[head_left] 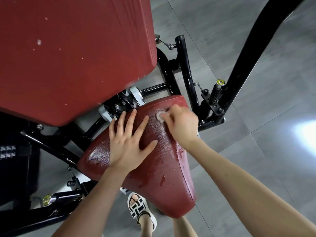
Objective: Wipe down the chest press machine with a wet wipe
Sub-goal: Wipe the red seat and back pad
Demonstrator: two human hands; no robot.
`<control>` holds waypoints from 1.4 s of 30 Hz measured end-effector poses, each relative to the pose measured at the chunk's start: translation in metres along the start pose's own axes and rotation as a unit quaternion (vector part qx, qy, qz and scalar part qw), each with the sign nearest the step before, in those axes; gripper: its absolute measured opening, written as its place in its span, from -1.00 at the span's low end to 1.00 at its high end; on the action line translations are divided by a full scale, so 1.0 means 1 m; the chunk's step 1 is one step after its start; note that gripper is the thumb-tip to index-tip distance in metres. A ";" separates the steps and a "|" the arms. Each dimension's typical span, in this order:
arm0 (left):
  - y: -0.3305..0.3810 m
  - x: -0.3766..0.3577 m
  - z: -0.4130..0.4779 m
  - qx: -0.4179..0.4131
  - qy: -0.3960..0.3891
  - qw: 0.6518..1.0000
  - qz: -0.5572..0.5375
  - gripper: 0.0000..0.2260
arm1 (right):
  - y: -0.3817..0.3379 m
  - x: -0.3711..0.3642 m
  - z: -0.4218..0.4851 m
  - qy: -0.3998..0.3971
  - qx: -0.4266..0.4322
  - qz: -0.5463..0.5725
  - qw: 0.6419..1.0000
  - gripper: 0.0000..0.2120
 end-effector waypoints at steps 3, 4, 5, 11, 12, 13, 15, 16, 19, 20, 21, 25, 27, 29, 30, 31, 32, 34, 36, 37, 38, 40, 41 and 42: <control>0.000 -0.002 0.001 0.009 -0.021 1.000 0.011 -0.37 | 0.027 0.007 0.037 0.024 -0.178 0.007 0.984 -0.75; 0.000 -0.002 0.001 0.010 -0.025 1.000 0.012 -0.37 | 0.027 0.004 0.036 0.035 -0.195 0.019 0.980 -0.74; 0.000 -0.002 0.001 0.010 -0.027 1.000 0.010 -0.37 | 0.018 -0.001 0.030 0.032 -0.174 0.030 0.984 -0.74; -0.002 0.000 0.000 0.000 -0.020 1.000 -0.001 -0.38 | 0.010 -0.001 0.029 -0.003 -0.083 0.001 0.997 -0.67; -0.002 0.001 0.000 -0.002 -0.019 1.000 -0.003 -0.38 | 0.026 0.004 0.035 -0.006 -0.156 0.023 0.987 -0.66; -0.002 0.002 0.000 -0.003 -0.017 1.000 -0.005 -0.39 | 0.042 0.009 0.035 -0.004 -0.220 0.058 0.974 -0.67; -0.002 0.004 0.001 -0.008 -0.015 1.000 -0.011 -0.39 | 0.057 0.017 0.017 0.018 -0.276 0.136 0.951 -0.66; -0.001 0.004 0.002 -0.010 -0.016 1.000 -0.012 -0.38 | 0.056 0.018 0.000 0.015 -0.275 0.171 0.946 -0.66; -0.001 0.004 0.003 -0.008 -0.017 1.000 -0.007 -0.37 | 0.044 0.013 -0.075 -0.043 -0.300 0.248 0.920 -0.64; -0.001 0.005 0.003 -0.009 -0.018 1.000 -0.004 -0.37 | 0.043 0.015 -0.102 -0.054 -0.316 0.255 0.912 -0.63; -0.001 0.005 0.003 -0.008 -0.020 1.000 -0.003 -0.36 | 0.041 0.019 -0.128 -0.061 -0.331 0.266 0.903 -0.63; 0.000 0.007 0.003 -0.007 -0.026 1.000 0.002 -0.35 | 0.040 0.025 -0.164 -0.089 -0.365 0.292 0.880 -0.66; 0.001 0.008 0.003 -0.002 -0.035 0.999 0.005 -0.34 | 0.042 0.018 -0.124 -0.075 -0.343 0.290 0.890 -0.65; 0.003 0.010 0.002 -0.001 -0.032 0.999 0.010 -0.34 | 0.047 0.014 -0.082 -0.014 -0.344 0.312 0.886 -0.65; 0.005 0.012 0.001 -0.003 -0.027 1.000 0.012 -0.35 | 0.049 0.013 -0.073 0.015 -0.347 0.328 0.879 -0.65; 0.007 0.015 0.001 -0.009 -0.023 1.000 0.014 -0.35 | 0.051 0.011 -0.078 0.028 -0.352 0.335 0.874 -0.64; 0.010 0.018 0.000 -0.019 -0.022 0.999 0.014 -0.35 | 0.051 0.011 -0.094 0.029 -0.358 0.335 0.871 -0.63; 0.019 0.022 0.000 -0.049 -0.023 0.998 0.015 -0.34 | 0.048 0.013 -0.144 0.017 -0.373 0.343 0.862 -0.62; 0.029 0.024 0.001 -0.076 -0.027 0.997 0.013 -0.35 | 0.043 0.017 -0.178 0.005 -0.389 0.373 0.843 -0.64; 0.033 0.025 0.002 -0.087 -0.030 0.996 0.010 -0.35 | 0.045 0.018 -0.177 0.002 -0.390 0.376 0.840 -0.65; 0.037 0.026 0.004 -0.096 -0.034 0.995 0.007 -0.37 | 0.048 0.017 -0.165 -0.001 -0.386 0.366 0.847 -0.66; 0.040 0.024 0.008 -0.108 -0.046 0.993 0.005 -0.36 | 0.056 0.015 -0.130 0.004 -0.372 0.353 0.859 -0.69; 0.040 0.023 0.009 -0.110 -0.050 0.993 0.005 -0.35 | 0.060 0.013 -0.116 0.010 -0.365 0.357 0.860 -0.70; 0.039 0.023 0.010 -0.110 -0.052 0.993 0.004 -0.34 | 0.064 0.010 -0.108 0.015 -0.361 0.353 0.863 -0.71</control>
Point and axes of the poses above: each hand's wrist, its own z-axis towards the middle knuckle, its own x-axis out of the back of the hand, y = z × x, the point moved 6 cm from there along z, towards the middle knuckle, and after that the axes turned 12 degrees about z, right-handed, at the moved point
